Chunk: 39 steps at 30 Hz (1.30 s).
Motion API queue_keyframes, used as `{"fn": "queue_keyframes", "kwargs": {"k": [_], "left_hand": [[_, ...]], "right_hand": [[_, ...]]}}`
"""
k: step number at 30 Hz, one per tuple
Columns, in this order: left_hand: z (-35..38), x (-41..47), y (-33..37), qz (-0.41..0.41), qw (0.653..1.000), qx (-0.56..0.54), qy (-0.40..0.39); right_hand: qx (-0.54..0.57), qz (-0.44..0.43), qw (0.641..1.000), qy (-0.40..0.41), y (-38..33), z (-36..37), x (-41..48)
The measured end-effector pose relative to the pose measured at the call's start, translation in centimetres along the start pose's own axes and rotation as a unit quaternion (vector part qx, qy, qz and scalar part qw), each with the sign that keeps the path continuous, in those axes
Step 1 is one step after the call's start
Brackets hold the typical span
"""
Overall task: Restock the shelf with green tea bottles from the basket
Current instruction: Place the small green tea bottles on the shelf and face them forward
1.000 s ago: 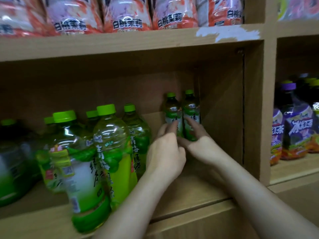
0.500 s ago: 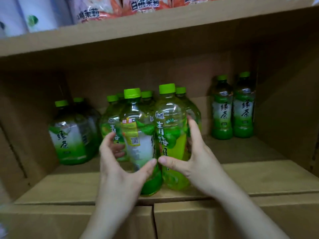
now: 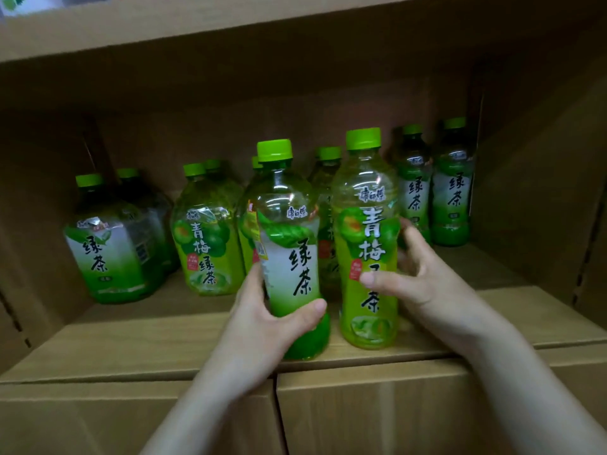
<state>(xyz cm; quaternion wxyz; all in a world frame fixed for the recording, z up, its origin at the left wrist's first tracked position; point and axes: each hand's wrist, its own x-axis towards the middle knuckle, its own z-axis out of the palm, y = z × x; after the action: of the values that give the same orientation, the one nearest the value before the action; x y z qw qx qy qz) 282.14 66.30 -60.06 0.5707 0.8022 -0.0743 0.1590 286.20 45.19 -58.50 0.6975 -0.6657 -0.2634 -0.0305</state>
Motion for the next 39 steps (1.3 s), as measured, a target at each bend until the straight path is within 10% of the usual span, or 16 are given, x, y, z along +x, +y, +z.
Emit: {"fn": "queue_keyframes", "kwargs": {"k": [5, 17, 28, 34, 39], "left_hand": [[1.0, -0.6, 0.5, 0.036, 0.988, 0.116, 0.094], [10.3, 3.0, 4.6, 0.096, 0.969, 0.216, -0.074], [17.3, 9.1, 4.7, 0.027, 0.980, 0.197, -0.026], [17.4, 8.1, 3.6, 0.093, 0.991, 0.099, -0.009], [16.7, 7.6, 4.0, 0.237, 0.957, 0.168, 0.022]], "right_hand": [[-0.198, -0.033, 0.979, -0.021, -0.4, -0.3, -0.9], [-0.298, 0.025, 0.944, 0.140, -1.4, -9.3, -2.7], [-0.478, 0.098, 0.829, 0.273, -0.3, -11.4, 0.7], [-0.558, -0.009, 0.749, 0.357, -1.3, -9.8, 0.5], [-0.472, -0.038, 0.803, 0.363, -1.1, -10.2, 1.5]]}}
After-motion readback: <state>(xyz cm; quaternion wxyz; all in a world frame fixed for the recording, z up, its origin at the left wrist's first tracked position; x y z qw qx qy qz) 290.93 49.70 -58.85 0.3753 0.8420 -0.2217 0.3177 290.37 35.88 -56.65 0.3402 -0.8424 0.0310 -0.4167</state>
